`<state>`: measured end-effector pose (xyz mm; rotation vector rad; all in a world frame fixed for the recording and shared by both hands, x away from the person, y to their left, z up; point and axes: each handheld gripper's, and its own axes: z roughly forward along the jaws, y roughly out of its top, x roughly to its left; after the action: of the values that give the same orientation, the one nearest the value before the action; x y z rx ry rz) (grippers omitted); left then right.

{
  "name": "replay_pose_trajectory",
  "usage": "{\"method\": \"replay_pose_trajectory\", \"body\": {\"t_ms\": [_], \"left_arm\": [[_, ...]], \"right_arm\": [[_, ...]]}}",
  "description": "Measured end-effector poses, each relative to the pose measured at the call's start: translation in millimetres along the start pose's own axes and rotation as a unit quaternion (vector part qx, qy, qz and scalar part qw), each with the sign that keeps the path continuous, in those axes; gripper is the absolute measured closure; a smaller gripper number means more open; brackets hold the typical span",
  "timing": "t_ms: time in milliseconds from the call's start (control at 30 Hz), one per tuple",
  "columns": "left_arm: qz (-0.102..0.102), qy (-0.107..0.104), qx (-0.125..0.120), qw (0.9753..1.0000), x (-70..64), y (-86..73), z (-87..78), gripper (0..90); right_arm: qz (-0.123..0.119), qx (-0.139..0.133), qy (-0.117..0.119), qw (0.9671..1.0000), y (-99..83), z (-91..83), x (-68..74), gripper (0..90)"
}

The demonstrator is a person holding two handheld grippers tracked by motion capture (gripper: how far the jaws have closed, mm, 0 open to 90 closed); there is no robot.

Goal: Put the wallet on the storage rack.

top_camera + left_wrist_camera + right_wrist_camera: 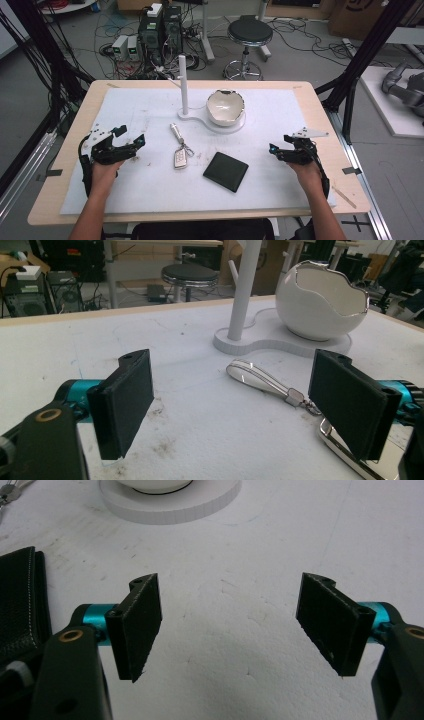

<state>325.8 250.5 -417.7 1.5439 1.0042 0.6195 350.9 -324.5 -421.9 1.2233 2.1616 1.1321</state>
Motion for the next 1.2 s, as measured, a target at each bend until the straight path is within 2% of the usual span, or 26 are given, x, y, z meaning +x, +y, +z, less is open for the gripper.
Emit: {"method": "replay_pose_trajectory", "body": {"t_ms": [367, 433, 467, 567, 733, 800, 833, 900, 967, 1067, 1100, 1133, 1200], "left_arm": [[0.001, -0.002, 0.003, 1.0000, -2.4, 0.5, 3.9, 18.2], [0.004, -0.004, 0.004, 1.0000, -2.9, 0.8, 5.3, 18.3], [0.008, -0.002, 0.006, 0.9999, -2.9, 0.8, 5.8, 18.3], [0.009, 0.002, 0.007, 0.9999, -1.9, 0.5, 5.7, 18.3], [0.002, 0.000, 0.000, 1.0000, -0.6, -0.3, 2.0, 18.6], [-0.003, -0.001, -0.005, 1.0000, 1.3, 0.1, 1.9, 18.7], [-0.003, -0.001, -0.005, 1.0000, 1.3, 0.1, 1.9, 18.8], [-0.006, -0.003, -0.003, 1.0000, 2.3, -0.4, 1.8, 19.2], [-0.005, -0.004, -0.001, 1.0000, 2.2, -0.5, 2.0, 19.2], [-0.001, -0.009, 0.003, 1.0000, 0.6, -1.3, 4.5, 19.4], [-0.001, -0.010, 0.004, 0.9999, -0.4, -1.5, 5.4, 19.6], [0.001, -0.013, 0.006, 0.9999, -1.0, -1.7, 6.2, 19.6], [0.003, -0.015, 0.009, 0.9998, -2.5, -1.8, 7.3, 19.7]], "right_arm": [[0.001, -0.003, 0.020, 0.9998, -0.2, -0.9, 7.2, 23.5], [-0.004, 0.003, 0.029, 0.9996, -1.0, -0.7, 11.1, 23.9], [-0.014, 0.011, 0.040, 0.9990, -2.2, 0.5, 16.4, 26.1], [-0.027, 0.014, 0.043, 0.9986, -2.0, 2.6, 21.0, 26.1], [-0.027, 0.014, 0.057, 0.9979, -0.4, 2.9, 34.4, 30.2], [-0.040, 0.014, 0.073, 0.9964, -2.0, 4.6, 39.9, 35.4], [-0.040, 0.014, 0.073, 0.9964, -2.0, 4.6, 39.9, 35.4], [-0.042, 0.018, 0.095, 0.9944, -3.8, 10.9, 45.7, 36.2], [-0.045, 0.025, 0.104, 0.9933, -3.9, 14.1, 48.9, 36.2], [-0.052, 0.029, 0.116, 0.9915, -3.7, 17.1, 53.7, 34.8], [-0.055, 0.033, 0.135, 0.9887, -3.6, 19.8, 57.6, 31.8], [-0.055, 0.033, 0.135, 0.9887, -3.6, 19.8, 57.6, 31.8], [-0.059, 0.040, 0.149, 0.9862, -4.0, 23.4, 61.5, 29.8]]}}
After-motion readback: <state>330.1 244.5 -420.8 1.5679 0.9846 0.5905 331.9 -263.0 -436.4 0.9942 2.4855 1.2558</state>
